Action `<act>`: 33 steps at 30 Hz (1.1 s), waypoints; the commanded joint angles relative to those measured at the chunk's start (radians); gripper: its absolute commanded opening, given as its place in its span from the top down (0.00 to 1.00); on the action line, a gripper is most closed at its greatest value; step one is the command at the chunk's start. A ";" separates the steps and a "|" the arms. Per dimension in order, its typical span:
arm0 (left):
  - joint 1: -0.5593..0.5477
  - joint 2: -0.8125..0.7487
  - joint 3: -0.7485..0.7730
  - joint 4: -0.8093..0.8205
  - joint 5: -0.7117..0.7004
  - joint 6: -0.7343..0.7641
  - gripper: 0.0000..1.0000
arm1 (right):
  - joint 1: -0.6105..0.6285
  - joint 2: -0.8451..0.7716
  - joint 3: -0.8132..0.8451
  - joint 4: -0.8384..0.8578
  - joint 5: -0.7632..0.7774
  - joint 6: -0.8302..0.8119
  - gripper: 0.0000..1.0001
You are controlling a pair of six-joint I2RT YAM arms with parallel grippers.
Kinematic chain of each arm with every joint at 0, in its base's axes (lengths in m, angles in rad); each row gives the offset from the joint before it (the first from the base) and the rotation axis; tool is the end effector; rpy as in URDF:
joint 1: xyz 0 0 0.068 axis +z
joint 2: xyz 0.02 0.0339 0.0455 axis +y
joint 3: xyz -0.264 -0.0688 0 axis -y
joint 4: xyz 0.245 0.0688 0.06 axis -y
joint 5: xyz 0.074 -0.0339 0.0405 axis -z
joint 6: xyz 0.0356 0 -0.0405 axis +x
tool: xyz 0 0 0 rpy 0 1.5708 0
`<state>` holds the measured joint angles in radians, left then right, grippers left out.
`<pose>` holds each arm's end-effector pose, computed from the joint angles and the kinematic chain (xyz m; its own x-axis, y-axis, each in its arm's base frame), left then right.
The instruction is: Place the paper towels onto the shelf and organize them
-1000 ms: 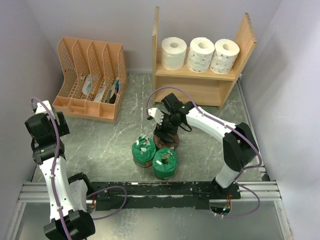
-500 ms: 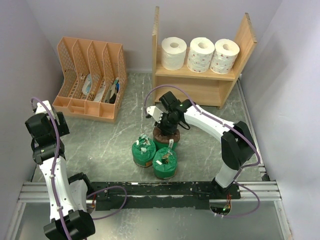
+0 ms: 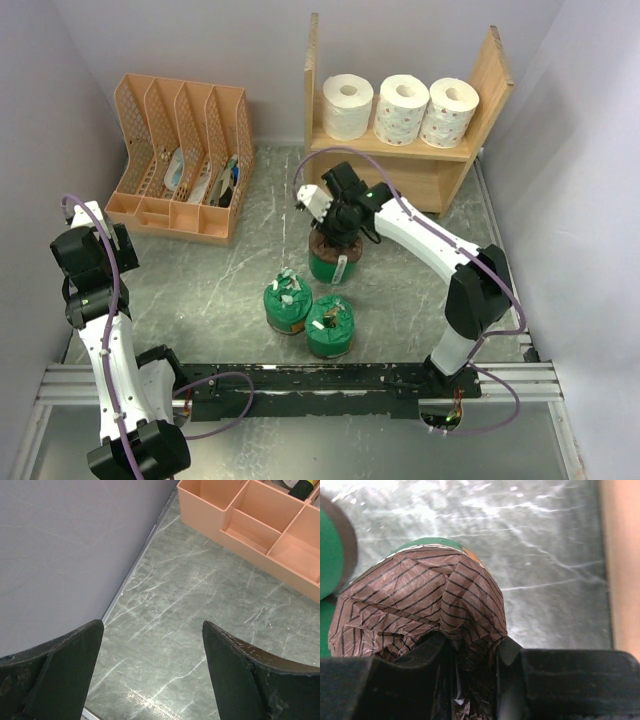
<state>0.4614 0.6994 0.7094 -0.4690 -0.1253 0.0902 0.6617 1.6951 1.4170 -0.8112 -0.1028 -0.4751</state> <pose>0.1416 0.0754 0.2975 -0.4439 -0.1209 -0.8879 -0.5041 0.8529 0.1359 0.2782 0.2213 0.2689 -0.3251 -0.8299 -0.4534 -0.8967 0.4228 -0.1310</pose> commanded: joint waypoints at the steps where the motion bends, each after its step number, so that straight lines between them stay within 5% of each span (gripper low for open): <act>1: 0.011 -0.010 0.009 -0.002 0.025 0.008 0.08 | -0.074 -0.032 0.120 0.000 0.059 0.012 1.00; 33: 0.012 -0.008 0.010 -0.003 0.030 0.009 0.08 | -0.134 0.129 0.201 0.379 0.236 0.033 1.00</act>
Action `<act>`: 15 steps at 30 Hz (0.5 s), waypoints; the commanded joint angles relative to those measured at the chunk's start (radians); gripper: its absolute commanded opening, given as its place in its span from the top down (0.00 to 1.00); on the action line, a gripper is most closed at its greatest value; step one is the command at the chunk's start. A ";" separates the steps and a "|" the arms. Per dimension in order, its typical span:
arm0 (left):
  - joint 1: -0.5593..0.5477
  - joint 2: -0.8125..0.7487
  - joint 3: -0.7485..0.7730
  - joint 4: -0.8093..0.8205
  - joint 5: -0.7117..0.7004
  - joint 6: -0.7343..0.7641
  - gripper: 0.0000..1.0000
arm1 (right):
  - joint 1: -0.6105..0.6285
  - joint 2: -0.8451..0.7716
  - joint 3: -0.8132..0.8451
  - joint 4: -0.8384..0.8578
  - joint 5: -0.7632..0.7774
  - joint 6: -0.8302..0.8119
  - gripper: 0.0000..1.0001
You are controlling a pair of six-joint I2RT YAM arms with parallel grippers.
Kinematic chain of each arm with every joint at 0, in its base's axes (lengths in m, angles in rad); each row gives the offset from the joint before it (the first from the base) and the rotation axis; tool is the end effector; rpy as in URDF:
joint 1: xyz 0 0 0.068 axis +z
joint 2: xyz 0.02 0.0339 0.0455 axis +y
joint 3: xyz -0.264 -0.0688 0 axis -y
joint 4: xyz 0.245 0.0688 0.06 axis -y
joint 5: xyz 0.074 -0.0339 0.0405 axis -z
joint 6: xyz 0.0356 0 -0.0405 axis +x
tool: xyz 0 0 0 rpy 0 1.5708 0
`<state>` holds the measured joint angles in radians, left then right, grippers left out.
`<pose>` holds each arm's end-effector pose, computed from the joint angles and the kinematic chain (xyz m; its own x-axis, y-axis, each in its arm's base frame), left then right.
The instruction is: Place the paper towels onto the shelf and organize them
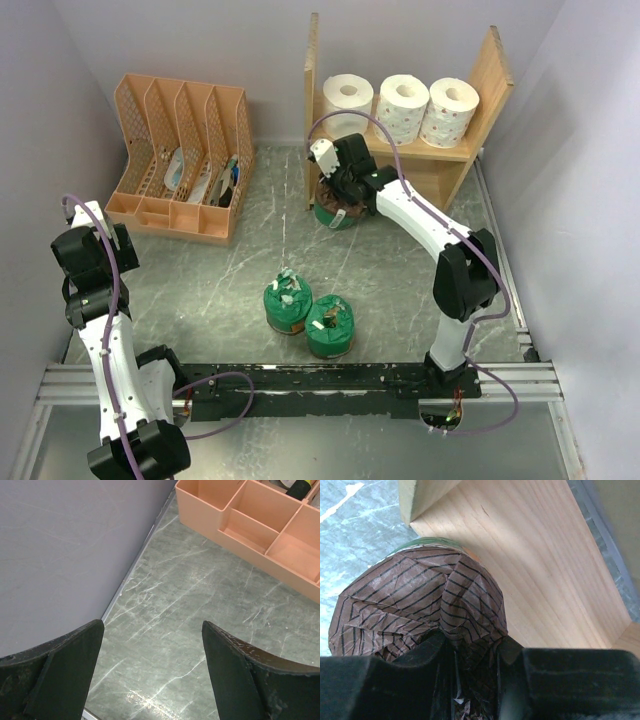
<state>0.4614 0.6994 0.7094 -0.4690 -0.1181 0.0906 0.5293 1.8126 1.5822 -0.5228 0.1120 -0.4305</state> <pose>0.1418 0.0752 0.2975 -0.4437 -0.1202 -0.8881 -0.4986 0.8566 0.1331 0.3604 0.2062 0.2975 -0.3565 -0.6890 -0.6310 -0.6384 0.6728 -0.3739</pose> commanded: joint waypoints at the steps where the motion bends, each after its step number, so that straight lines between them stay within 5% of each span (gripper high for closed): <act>1: 0.012 -0.008 0.009 -0.003 0.022 0.009 0.09 | -0.002 0.014 0.034 0.098 0.025 -0.013 1.00; 15: 0.012 -0.008 0.010 -0.003 0.023 0.009 0.08 | -0.018 0.021 0.040 0.198 0.025 -0.017 1.00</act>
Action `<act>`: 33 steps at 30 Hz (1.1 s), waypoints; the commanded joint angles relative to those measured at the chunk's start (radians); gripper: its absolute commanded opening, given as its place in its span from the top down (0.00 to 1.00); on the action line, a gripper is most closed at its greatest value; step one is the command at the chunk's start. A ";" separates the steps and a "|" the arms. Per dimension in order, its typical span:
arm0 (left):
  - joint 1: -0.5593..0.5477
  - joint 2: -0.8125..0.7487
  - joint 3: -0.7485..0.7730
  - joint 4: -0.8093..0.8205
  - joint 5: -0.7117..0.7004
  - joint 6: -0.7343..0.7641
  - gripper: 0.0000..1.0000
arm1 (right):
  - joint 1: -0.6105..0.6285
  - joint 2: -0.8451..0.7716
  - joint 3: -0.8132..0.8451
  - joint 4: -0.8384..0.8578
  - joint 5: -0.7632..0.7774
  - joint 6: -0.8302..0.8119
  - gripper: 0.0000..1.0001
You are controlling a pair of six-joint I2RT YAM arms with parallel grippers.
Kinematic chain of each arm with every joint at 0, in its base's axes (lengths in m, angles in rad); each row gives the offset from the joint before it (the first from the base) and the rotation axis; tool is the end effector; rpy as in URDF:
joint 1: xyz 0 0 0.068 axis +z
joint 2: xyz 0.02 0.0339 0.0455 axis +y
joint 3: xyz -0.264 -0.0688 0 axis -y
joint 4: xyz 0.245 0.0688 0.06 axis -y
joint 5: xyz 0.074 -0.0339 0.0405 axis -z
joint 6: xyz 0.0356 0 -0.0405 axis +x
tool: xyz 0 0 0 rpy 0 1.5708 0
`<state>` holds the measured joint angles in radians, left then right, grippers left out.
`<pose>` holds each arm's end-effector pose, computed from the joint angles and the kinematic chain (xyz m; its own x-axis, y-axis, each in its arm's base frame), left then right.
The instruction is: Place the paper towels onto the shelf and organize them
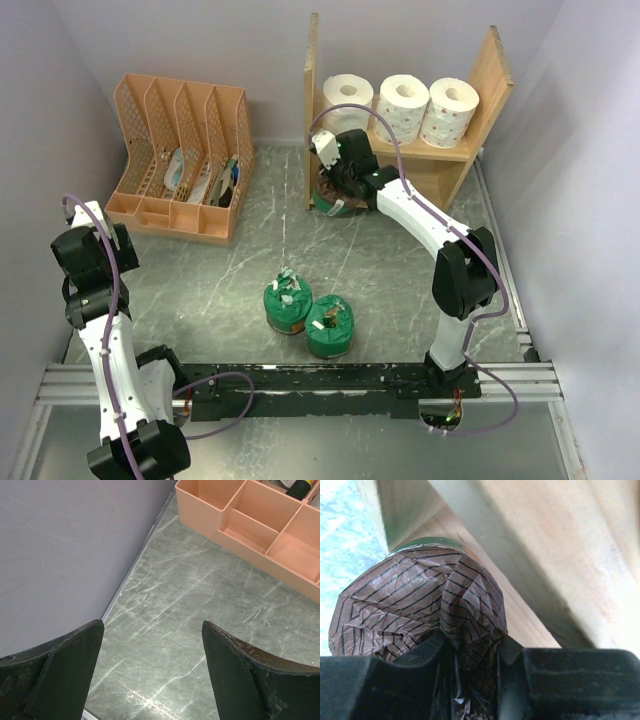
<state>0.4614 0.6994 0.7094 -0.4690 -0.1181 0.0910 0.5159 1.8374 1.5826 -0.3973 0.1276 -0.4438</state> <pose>0.1418 0.0752 0.2975 -0.4439 -0.1199 -0.8880 -0.4984 0.8566 0.1335 0.3751 0.2075 0.2981 -0.3044 -0.6623 -0.6847 -0.5891 0.6957 -0.4110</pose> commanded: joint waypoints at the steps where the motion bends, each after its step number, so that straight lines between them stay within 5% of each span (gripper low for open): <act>1: 0.012 -0.008 0.009 -0.003 0.023 0.008 0.09 | -0.005 -0.003 0.037 0.078 0.010 -0.007 1.00; 15: 0.011 -0.009 0.009 -0.003 0.025 0.010 0.08 | -0.008 0.026 0.006 0.150 0.039 -0.025 1.00; 33: 0.012 -0.011 0.010 -0.003 0.027 0.010 0.08 | -0.017 -0.013 -0.070 0.247 0.085 -0.043 0.81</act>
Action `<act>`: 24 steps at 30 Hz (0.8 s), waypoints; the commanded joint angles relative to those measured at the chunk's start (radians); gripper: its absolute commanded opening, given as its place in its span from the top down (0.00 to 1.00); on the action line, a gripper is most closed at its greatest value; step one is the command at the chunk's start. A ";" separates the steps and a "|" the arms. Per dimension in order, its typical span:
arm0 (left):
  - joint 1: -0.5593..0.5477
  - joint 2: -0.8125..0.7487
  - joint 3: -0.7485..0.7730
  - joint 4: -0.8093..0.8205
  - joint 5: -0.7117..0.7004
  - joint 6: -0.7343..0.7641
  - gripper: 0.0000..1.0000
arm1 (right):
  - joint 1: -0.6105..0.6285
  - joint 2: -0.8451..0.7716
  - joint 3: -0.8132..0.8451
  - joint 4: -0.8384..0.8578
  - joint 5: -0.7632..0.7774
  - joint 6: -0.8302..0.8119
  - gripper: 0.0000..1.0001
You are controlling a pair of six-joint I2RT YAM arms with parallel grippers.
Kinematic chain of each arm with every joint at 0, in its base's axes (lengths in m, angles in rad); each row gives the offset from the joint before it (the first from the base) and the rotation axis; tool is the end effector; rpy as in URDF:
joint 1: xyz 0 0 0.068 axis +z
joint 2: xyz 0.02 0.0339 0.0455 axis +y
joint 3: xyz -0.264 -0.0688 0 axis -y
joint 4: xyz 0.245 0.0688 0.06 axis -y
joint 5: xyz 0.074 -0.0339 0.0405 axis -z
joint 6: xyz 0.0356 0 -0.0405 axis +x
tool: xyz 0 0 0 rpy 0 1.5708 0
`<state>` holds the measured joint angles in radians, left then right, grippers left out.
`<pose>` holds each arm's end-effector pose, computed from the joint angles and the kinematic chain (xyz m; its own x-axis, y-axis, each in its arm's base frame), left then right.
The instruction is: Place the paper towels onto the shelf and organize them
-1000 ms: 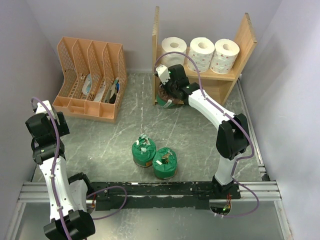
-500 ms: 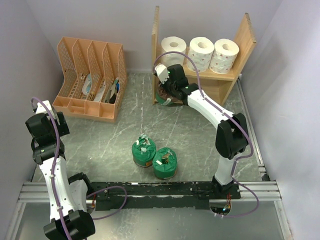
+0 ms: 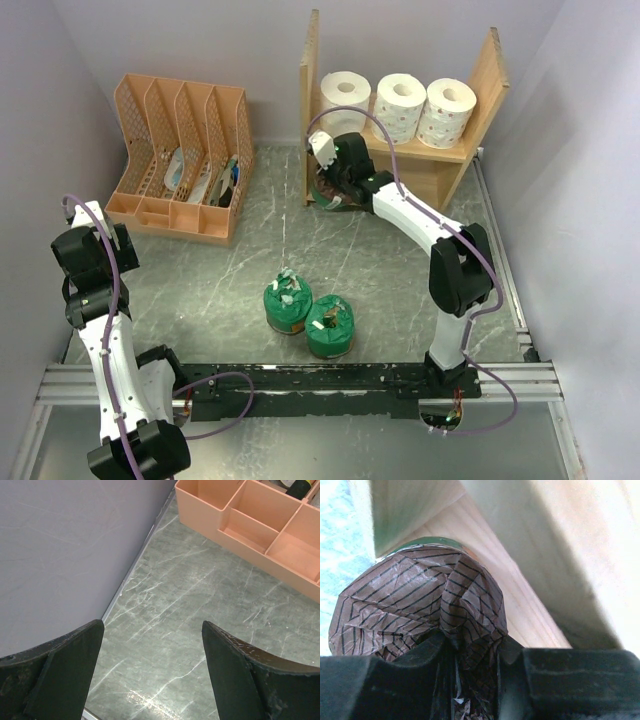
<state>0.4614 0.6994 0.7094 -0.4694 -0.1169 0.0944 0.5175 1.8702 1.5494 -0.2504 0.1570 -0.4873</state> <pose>0.1418 0.0751 0.2974 -0.4458 -0.1171 -0.8875 -0.4960 0.8576 0.1360 0.3861 0.2134 0.2864 -0.2399 -0.6687 -0.7037 -0.5507 0.6907 -0.4686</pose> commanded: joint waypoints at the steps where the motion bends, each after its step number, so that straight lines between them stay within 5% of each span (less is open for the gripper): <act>1: 0.011 -0.011 0.009 -0.003 0.026 0.007 0.08 | -0.020 -0.054 -0.049 0.111 0.061 -0.001 0.80; 7: 0.012 -0.012 0.010 -0.003 0.028 0.008 0.09 | -0.019 -0.081 -0.115 0.178 0.104 -0.016 0.70; 16: 0.011 -0.017 0.008 -0.003 0.028 0.008 0.09 | -0.019 -0.103 -0.129 0.212 0.110 -0.003 0.37; 24: 0.011 -0.018 0.008 -0.003 0.026 0.007 0.09 | -0.019 -0.148 -0.138 0.228 0.100 0.026 0.35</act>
<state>0.4614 0.6930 0.7094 -0.4694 -0.1078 0.0975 0.5194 1.7950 1.4120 -0.1287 0.2256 -0.4904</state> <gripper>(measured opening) 0.915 0.644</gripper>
